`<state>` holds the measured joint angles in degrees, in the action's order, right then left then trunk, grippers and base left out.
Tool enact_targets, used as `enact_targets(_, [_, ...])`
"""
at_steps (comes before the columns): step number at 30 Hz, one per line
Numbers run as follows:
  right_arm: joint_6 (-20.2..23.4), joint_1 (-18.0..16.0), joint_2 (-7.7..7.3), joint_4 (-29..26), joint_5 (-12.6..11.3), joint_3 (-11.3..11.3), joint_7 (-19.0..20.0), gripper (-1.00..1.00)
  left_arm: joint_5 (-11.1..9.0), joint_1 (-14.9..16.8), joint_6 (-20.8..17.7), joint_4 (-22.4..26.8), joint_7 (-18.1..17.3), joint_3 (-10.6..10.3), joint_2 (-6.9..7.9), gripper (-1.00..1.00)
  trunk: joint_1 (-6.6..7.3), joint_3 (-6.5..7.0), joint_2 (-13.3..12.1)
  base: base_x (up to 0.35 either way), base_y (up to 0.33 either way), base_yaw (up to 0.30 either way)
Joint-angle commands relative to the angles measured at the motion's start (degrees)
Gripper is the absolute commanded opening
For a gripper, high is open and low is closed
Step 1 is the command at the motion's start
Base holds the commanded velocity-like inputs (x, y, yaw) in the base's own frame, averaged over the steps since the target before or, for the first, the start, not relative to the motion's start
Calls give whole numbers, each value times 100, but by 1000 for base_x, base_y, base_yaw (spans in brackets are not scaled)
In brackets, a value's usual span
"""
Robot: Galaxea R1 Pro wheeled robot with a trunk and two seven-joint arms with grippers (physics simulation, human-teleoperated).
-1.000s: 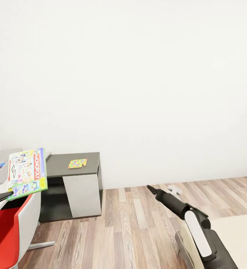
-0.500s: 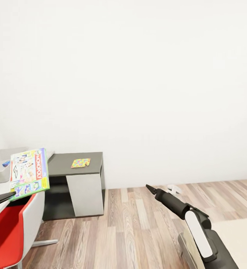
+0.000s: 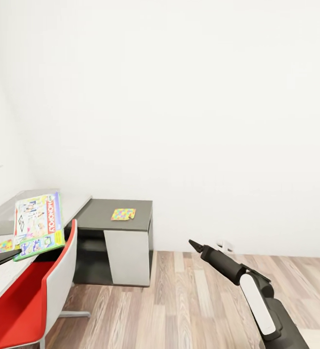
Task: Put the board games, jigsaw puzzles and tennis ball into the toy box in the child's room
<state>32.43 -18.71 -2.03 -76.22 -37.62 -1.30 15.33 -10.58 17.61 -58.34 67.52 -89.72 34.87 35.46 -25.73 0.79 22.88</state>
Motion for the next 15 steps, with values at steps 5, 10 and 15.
enact_targets(5, [36,-1,1,7,-16,-11,17,100,3,6,-55,-2,-28,-11,-4,-100,-5,-2,4,323,0,290])
enact_targets(10, [34,1,-6,4,-17,-11,22,100,5,6,-53,-2,-28,-29,-11,-100,-5,-3,4,324,0,210])
enact_targets(15, [37,1,-11,2,-18,-4,22,100,15,6,-41,-2,-28,-41,-66,-100,-5,-3,4,324,0,31])
